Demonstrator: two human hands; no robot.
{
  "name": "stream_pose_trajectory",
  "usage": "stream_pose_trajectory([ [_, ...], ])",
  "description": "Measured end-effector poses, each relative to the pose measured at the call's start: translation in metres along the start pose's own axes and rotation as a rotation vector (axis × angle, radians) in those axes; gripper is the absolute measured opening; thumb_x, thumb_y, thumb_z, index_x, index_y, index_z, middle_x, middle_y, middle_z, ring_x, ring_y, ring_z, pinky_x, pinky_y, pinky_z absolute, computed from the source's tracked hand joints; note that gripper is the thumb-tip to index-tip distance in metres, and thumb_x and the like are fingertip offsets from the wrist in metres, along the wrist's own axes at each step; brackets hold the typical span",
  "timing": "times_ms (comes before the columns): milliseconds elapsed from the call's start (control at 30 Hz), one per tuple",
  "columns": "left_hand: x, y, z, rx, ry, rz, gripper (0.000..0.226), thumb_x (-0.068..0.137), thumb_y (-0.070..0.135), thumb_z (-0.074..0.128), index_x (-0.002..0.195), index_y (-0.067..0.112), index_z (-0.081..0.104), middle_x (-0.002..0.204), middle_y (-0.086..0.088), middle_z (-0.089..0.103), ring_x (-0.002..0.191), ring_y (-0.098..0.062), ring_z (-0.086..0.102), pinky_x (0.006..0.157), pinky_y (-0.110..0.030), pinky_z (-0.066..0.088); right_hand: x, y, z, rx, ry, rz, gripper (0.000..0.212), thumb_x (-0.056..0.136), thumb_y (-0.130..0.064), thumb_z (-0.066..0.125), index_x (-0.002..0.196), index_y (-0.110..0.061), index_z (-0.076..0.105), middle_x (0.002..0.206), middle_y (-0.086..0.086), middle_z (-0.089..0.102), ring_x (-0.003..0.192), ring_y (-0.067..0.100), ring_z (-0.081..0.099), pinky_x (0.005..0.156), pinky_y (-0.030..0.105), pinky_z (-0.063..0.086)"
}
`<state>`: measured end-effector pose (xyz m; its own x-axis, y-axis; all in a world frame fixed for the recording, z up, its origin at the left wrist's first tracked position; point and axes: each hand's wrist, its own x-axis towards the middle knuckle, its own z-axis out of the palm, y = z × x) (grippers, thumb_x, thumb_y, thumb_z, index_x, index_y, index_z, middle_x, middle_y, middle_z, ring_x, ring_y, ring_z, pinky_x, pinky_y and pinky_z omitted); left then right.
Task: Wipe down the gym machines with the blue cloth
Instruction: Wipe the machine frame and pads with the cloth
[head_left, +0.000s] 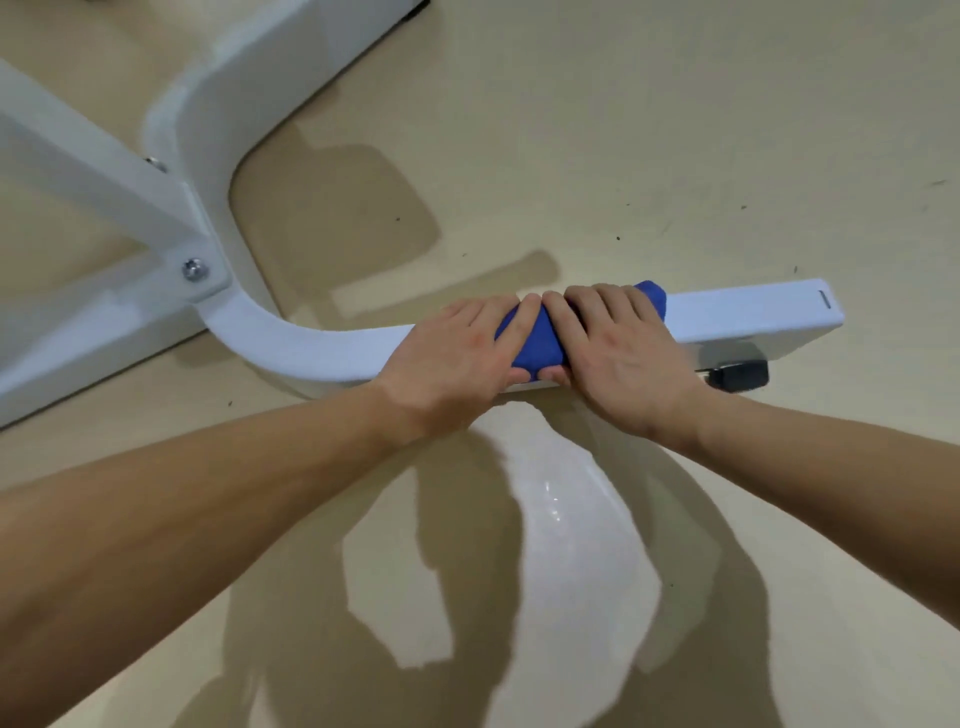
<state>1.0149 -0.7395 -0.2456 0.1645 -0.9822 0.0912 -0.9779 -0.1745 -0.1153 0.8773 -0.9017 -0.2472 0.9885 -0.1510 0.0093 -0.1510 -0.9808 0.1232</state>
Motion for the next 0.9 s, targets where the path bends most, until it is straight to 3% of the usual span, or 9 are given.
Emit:
stream_pose_trajectory([
  [133,-0.058,-0.056,0.0,0.004,-0.048,-0.021,0.069,0.094,0.051,0.034,0.143,0.003,0.042,0.127,-0.014,0.056,0.103,-0.032,0.058,0.092,-0.039,0.046,0.035,-0.075,-0.008,0.01,-0.012,0.003,0.07,0.095,-0.058,0.034,0.135,-0.002,0.044,0.116,0.016,0.055,0.098,0.038,0.051,0.088,0.048,0.04],
  [233,-0.096,-0.089,-0.001,-0.013,-0.034,-0.057,0.068,0.094,0.051,0.033,0.142,0.005,0.043,0.129,-0.011,0.055,0.107,-0.028,0.053,0.099,-0.032,0.036,0.059,-0.118,-0.015,0.043,-0.032,-0.03,0.069,0.094,-0.059,0.036,0.134,-0.004,0.044,0.115,0.013,0.054,0.096,0.035,0.05,0.086,0.046,0.04],
  [367,-0.137,-0.127,0.004,-0.029,-0.053,-0.069,0.063,0.101,0.043,0.036,0.146,-0.001,0.038,0.143,-0.018,0.047,0.13,-0.033,0.046,0.113,-0.043,0.033,0.092,-0.162,-0.026,0.07,-0.06,-0.117,0.072,0.093,-0.065,0.023,0.129,-0.007,0.046,0.107,0.009,0.056,0.088,0.031,0.051,0.077,0.041,0.04],
  [500,-0.176,-0.164,0.007,0.022,-0.036,-0.226,0.056,0.102,0.032,0.035,0.148,0.001,0.035,0.153,-0.018,0.037,0.14,-0.031,0.04,0.115,-0.04,0.032,0.138,-0.21,-0.036,0.219,-0.103,-0.142,0.071,0.098,-0.06,0.027,0.144,-0.006,0.031,0.126,0.01,0.049,0.107,0.03,0.051,0.084,0.041,0.043],
  [600,-0.183,-0.155,0.001,-0.059,-0.008,-0.439,0.052,0.103,0.028,0.037,0.149,0.004,0.034,0.155,-0.014,0.035,0.141,-0.026,0.038,0.113,-0.036,0.034,0.152,-0.225,-0.041,0.307,-0.174,-0.1,0.072,0.101,-0.053,0.034,0.152,-0.005,0.017,0.14,0.012,0.041,0.12,0.03,0.048,0.092,0.043,0.045],
  [667,-0.185,-0.132,0.004,-0.141,0.108,-0.559,0.052,0.101,0.029,0.035,0.143,-0.001,0.043,0.15,-0.019,0.042,0.137,-0.027,0.045,0.109,-0.036,0.039,0.14,-0.215,-0.043,0.288,-0.184,-0.132,0.073,0.1,-0.051,0.029,0.154,-0.005,0.014,0.144,0.012,0.04,0.122,0.031,0.048,0.096,0.045,0.045],
  [800,-0.171,-0.085,0.006,-0.395,0.122,-0.697,0.065,0.101,0.036,0.022,0.147,-0.01,0.027,0.156,-0.027,0.024,0.147,-0.035,0.023,0.12,-0.042,0.023,0.113,-0.191,-0.051,0.276,-0.184,-0.127,0.064,0.1,-0.048,0.02,0.154,-0.014,0.022,0.144,0.006,0.046,0.121,0.029,0.052,0.094,0.044,0.047],
  [900,-0.154,-0.09,0.016,-0.368,0.166,-0.822,0.064,0.102,0.032,0.01,0.147,-0.009,0.028,0.155,-0.027,0.028,0.145,-0.037,0.026,0.12,-0.041,0.022,0.138,-0.198,-0.055,0.382,-0.289,-0.064,0.044,0.104,-0.039,0.028,0.142,-0.018,0.036,0.131,0.005,0.055,0.111,0.031,0.056,0.083,0.04,0.047],
])
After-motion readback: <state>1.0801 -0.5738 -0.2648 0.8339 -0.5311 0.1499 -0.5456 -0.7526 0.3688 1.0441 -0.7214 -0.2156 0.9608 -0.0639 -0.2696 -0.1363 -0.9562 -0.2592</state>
